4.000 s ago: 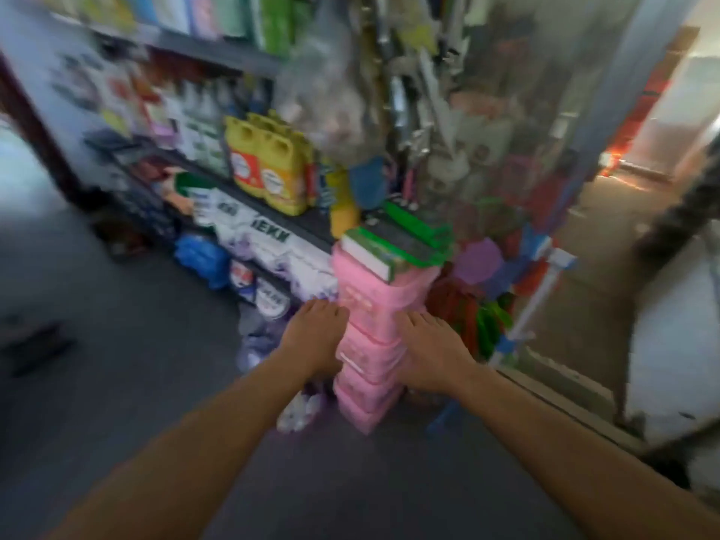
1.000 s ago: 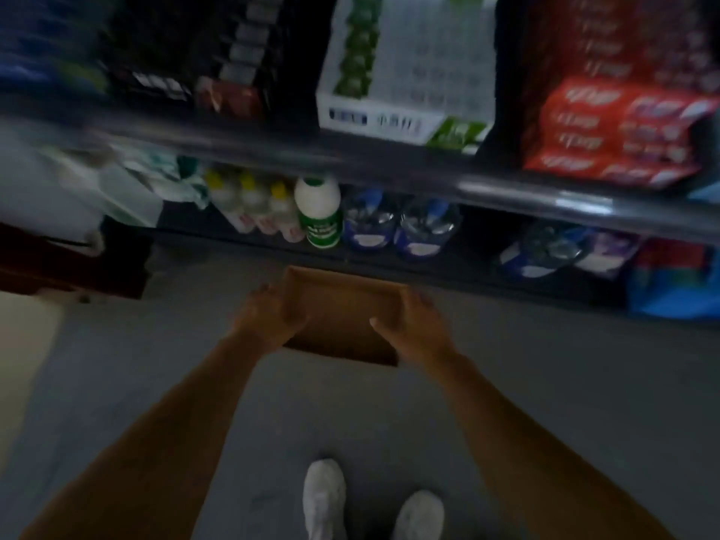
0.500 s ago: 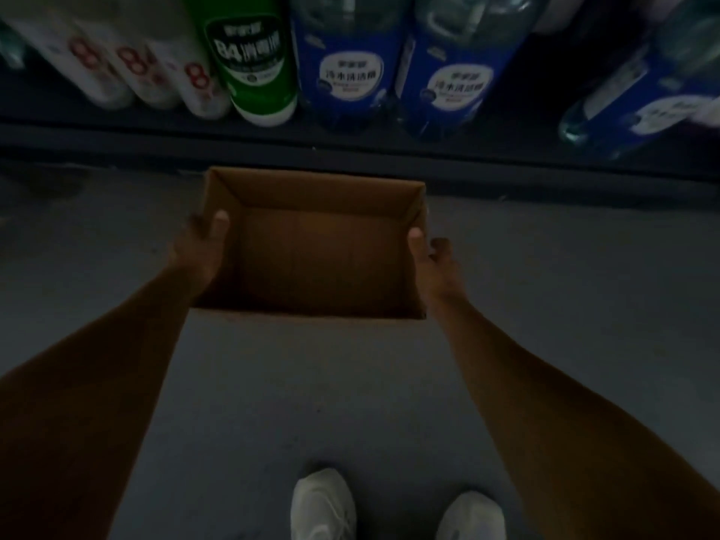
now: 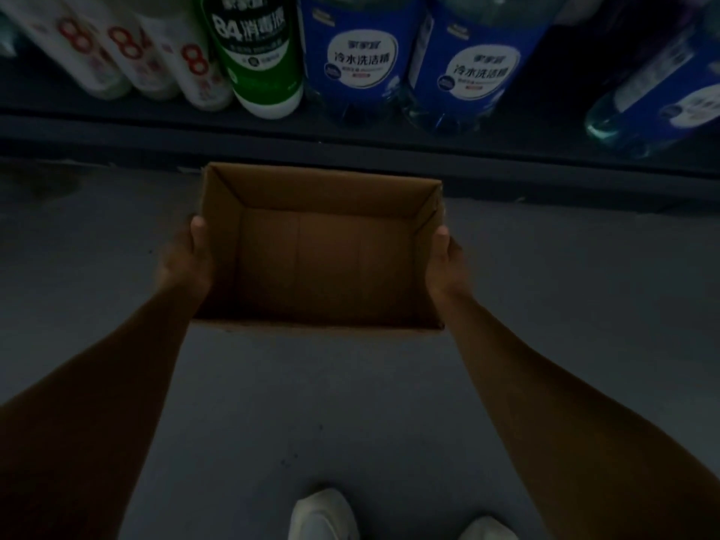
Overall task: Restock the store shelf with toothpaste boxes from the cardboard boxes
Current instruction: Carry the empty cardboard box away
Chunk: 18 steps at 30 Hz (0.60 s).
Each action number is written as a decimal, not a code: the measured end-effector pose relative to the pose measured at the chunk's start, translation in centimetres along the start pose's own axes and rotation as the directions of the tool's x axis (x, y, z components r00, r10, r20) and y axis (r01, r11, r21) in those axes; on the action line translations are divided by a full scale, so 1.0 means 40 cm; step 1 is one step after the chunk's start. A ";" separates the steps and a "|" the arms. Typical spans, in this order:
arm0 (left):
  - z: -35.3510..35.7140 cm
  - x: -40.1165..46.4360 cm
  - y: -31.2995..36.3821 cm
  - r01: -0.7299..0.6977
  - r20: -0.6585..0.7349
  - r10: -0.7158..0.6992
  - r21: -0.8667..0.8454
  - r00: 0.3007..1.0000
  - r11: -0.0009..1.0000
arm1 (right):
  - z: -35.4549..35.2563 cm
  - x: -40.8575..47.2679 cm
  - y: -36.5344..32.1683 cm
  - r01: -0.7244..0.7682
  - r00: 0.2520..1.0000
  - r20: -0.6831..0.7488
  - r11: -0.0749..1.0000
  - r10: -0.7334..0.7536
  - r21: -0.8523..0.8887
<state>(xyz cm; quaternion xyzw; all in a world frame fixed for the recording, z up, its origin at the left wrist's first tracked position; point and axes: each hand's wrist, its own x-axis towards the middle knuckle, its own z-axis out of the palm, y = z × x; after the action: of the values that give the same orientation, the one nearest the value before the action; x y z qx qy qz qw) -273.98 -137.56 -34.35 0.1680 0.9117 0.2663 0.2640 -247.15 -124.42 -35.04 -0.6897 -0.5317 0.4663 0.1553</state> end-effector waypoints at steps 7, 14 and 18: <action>-0.083 -0.185 0.126 -0.055 0.062 0.053 0.035 0.997 0.998 | -0.195 -0.119 -0.049 -0.083 0.996 -0.017 0.996 0.084 0.023; -0.252 -0.473 0.512 -0.143 0.197 0.122 0.100 0.973 0.985 | -0.647 -0.343 -0.260 -0.218 0.967 -0.138 0.976 0.216 -0.002; -0.357 -0.635 0.780 -0.339 0.307 0.286 0.135 0.908 0.931 | -0.920 -0.488 -0.388 -0.267 0.931 -0.234 0.960 0.281 0.090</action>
<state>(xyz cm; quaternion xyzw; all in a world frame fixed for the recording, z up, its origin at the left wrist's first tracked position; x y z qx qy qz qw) -256.52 -129.57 3.78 0.3724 0.8465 0.1926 0.3281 -226.53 -125.22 4.34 -0.8046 -0.3939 0.4097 0.1724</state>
